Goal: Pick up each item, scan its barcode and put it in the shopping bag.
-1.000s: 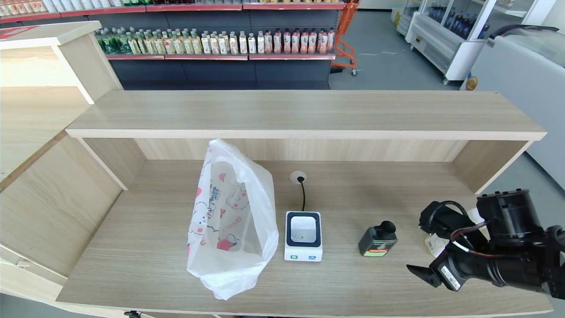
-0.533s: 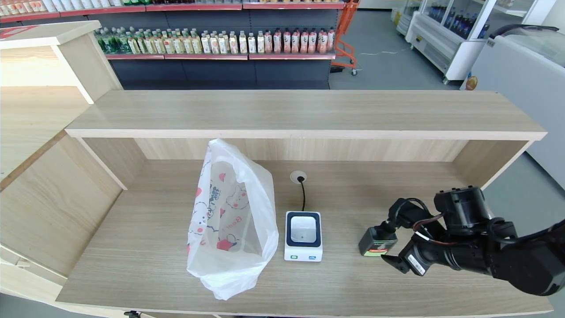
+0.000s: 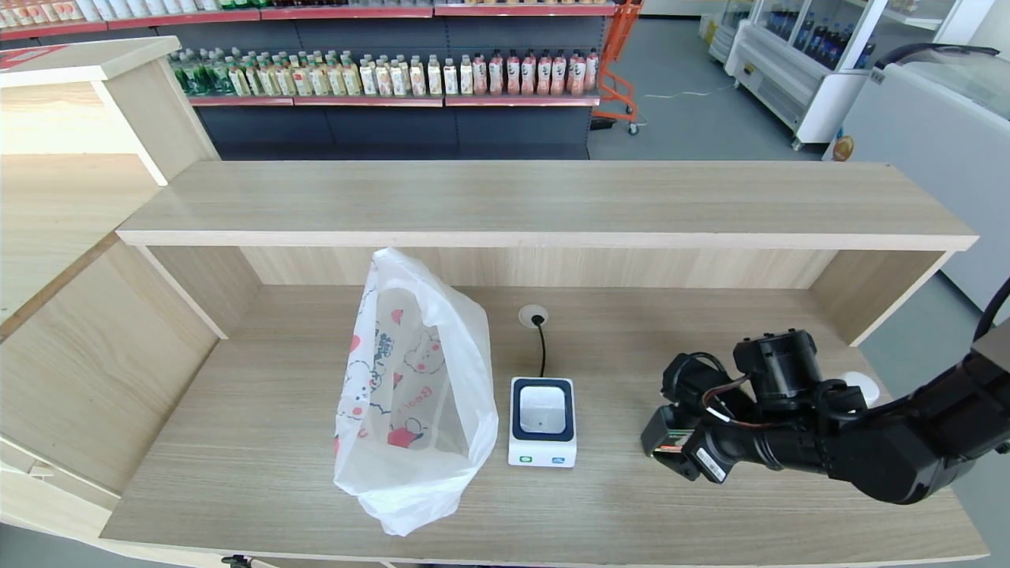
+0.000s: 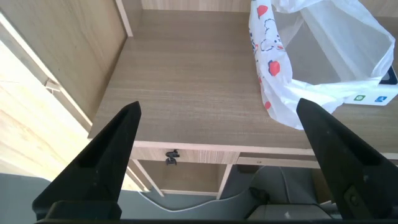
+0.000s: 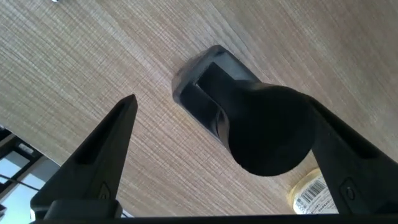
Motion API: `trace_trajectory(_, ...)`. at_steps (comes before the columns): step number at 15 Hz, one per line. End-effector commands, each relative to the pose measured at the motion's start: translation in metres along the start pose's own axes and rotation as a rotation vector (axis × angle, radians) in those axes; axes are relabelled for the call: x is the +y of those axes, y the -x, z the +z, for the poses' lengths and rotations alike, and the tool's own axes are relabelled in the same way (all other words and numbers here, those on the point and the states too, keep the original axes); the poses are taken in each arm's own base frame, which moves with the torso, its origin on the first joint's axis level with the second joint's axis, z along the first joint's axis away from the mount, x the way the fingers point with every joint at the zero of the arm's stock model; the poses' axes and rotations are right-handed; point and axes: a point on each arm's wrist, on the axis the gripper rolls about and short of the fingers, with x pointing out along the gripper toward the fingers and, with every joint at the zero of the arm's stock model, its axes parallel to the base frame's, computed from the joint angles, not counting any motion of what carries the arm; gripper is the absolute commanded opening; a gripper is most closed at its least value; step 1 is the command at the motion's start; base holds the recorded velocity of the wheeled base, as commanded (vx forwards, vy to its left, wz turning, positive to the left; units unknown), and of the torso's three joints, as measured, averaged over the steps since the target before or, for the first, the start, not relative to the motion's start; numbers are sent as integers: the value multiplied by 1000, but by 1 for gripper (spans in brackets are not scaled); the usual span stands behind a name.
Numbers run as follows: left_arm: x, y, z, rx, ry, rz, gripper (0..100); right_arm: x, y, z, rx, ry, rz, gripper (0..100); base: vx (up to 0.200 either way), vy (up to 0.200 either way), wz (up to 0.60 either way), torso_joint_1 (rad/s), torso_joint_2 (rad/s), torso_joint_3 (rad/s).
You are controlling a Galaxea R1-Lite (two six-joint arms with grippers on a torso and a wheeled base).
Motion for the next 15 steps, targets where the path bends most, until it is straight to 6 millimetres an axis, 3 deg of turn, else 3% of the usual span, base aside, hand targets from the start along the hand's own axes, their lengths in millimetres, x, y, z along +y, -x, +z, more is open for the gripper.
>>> trace_trajectory(1,0,0,0,0,1,0,100,1,-4,-1,0,0,19,100,0,0,0,0,0,0)
trace_trajectory(3,0,0,0,0,1,0,100,1,-5,0,-22,-2,51,100,0,0,0,0,0,0)
trace_trajectory(4,0,0,0,0,1,0,100,1,-7,0,-23,-5,55,0,0,0,0,0,0,0)
trace_trajectory(8,0,0,0,0,1,0,100,2,-8,-2,-14,-10,59,0,0,0,0,0,0,0)
trace_trajectory(11,0,0,0,0,1,0,100,4,5,-3,-28,-47,51,0,0,0,0,0,0,0)
trace_trajectory(15,0,0,0,0,1,0,100,6,25,-28,14,-152,40,0,0,0,0,0,0,0)
